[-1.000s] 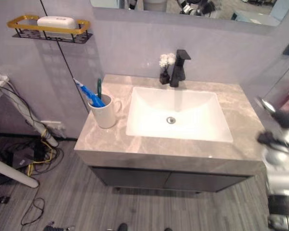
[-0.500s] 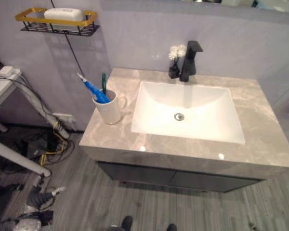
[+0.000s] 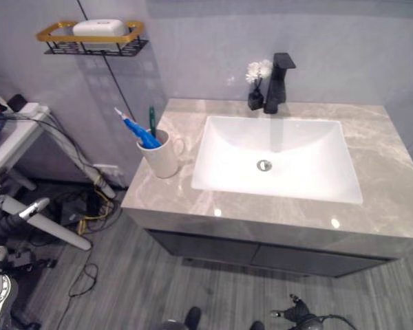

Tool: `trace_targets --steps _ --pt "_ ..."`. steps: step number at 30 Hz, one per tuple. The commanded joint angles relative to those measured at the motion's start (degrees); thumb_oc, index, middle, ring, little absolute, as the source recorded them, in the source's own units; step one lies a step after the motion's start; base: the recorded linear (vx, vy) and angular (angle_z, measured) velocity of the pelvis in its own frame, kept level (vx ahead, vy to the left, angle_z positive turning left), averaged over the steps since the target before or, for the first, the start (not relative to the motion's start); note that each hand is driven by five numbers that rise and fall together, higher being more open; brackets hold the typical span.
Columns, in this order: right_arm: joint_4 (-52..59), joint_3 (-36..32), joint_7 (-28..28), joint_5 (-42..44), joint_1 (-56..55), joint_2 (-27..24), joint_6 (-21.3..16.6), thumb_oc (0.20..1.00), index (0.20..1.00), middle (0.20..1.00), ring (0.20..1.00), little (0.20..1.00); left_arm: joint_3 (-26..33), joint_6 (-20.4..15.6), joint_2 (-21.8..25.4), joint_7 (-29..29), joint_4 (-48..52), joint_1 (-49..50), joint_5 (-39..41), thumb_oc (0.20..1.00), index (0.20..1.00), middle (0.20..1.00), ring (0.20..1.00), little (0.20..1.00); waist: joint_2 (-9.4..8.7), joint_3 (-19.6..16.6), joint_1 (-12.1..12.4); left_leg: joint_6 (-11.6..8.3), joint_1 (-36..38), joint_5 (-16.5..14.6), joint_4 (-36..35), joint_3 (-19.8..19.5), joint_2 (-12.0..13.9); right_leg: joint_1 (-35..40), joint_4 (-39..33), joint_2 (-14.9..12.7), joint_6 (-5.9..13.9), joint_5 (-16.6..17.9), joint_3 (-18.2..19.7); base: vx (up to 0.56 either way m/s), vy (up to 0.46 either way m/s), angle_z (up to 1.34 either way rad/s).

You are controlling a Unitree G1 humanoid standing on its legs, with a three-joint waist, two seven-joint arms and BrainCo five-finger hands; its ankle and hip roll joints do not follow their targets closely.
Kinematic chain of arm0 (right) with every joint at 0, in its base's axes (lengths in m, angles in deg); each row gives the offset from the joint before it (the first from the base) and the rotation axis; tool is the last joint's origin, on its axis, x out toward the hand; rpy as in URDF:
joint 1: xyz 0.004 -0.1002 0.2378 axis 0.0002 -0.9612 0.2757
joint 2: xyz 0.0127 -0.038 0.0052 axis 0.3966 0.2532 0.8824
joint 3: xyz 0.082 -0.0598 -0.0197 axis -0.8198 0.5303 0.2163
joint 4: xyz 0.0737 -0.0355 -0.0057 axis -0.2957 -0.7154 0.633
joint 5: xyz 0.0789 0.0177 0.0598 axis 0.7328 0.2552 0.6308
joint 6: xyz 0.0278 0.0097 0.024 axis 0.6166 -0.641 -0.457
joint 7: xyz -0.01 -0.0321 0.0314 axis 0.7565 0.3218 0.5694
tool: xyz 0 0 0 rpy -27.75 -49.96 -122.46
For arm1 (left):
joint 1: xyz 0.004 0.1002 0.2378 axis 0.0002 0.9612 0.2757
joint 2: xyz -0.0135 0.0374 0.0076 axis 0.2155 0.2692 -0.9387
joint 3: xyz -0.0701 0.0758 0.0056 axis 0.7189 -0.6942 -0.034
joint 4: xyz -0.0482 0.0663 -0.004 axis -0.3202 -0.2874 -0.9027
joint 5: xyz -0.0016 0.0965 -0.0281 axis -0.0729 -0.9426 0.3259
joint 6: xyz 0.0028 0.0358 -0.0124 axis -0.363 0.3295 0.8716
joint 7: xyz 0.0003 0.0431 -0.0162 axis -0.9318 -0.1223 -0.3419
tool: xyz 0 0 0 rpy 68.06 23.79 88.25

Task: Put brush and paste in cup on sink, flatten towel.

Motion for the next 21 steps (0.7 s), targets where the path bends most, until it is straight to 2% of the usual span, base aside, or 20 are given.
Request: trace_targets --steps 1,3,5,8,18,19,21 --pt "0.81 2.34 -0.51 -1.31 1.35 -2.39 -0.89 1.000 1.000 1.000 1.000 1.000 0.77 -2.72 2.78 4.36 1.98 0.22 8.64 0.200 0.200 0.200 0.200 0.200 -0.91 -1.25 -1.01 0.07 -3.21 3.14 -3.76 -3.73 -0.38 4.01 0.41 -2.57 3.26 -4.78 -1.16 0.00 0.000 0.00" --pt "0.25 2.42 -0.36 -1.58 1.55 -2.60 -0.64 1.000 1.000 1.000 1.000 1.000 -0.02 -2.47 3.97 5.54 2.70 0.38 10.84 0.200 0.200 0.200 0.200 0.200 -0.71 -1.26 -1.21 0.01 -3.23 3.23 -3.76 -3.80 -0.36 4.06 0.41 -2.52 3.20 -4.80 -1.30 0.00 -0.020 -0.01" --pt "-1.62 0.59 -1.90 -1.16 1.93 -3.69 -0.39 1.000 1.000 1.000 1.000 1.000 -2.73 -0.17 8.38 8.75 6.47 1.16 17.05 0.200 0.200 0.200 0.200 0.200 0.03 -0.90 -1.93 -0.11 -3.45 3.54 -3.76 -4.01 -0.31 3.89 0.41 -2.27 3.14 -4.76 -1.60 0.01 -0.045 0.04" --pt "-0.89 -0.52 -2.58 0.34 1.12 -3.62 -0.98 1.000 1.000 1.000 1.000 1.000 -3.27 0.56 9.98 9.36 7.78 1.50 20.09 0.200 0.200 0.200 0.200 0.200 0.43 -0.48 -2.53 -0.15 -3.60 3.75 -3.76 -3.90 -0.13 3.54 0.41 -2.11 3.12 -4.66 -1.53 0.01 -0.009 0.04" --pt "0.99 0.35 -2.83 1.20 0.47 -3.05 -1.69 1.000 1.000 1.000 1.000 1.000 -6.02 2.39 11.76 8.94 7.49 2.48 23.98 0.200 0.200 0.200 0.200 0.200 0.69 0.73 -3.77 0.04 -4.59 4.09 -3.76 -3.38 -0.20 2.01 0.41 -1.66 2.95 -4.35 -0.70 0.00 -0.002 -0.01" --pt "1.75 2.34 -2.14 -0.09 0.88 -3.97 -1.76 1.000 1.000 1.000 1.000 1.000 -9.15 4.08 13.06 10.22 6.41 2.82 24.15 0.200 0.200 0.200 0.200 0.200 0.83 1.38 -3.89 0.17 -5.14 4.23 -3.76 -3.38 -0.27 1.38 0.41 -1.76 3.17 -4.31 -0.69 0.00 0.000 0.00" --pt "2.26 2.71 -2.09 -0.25 0.67 -4.43 -1.79 1.000 1.000 1.000 1.000 1.000 -10.35 5.07 14.39 10.76 5.61 2.77 24.47 0.200 0.200 0.200 0.200 0.200 0.91 1.45 -4.19 0.17 -5.46 4.32 -3.76 -3.22 -0.35 0.89 0.41 -1.83 3.32 -4.14 -0.55 0.00 0.000 0.00"
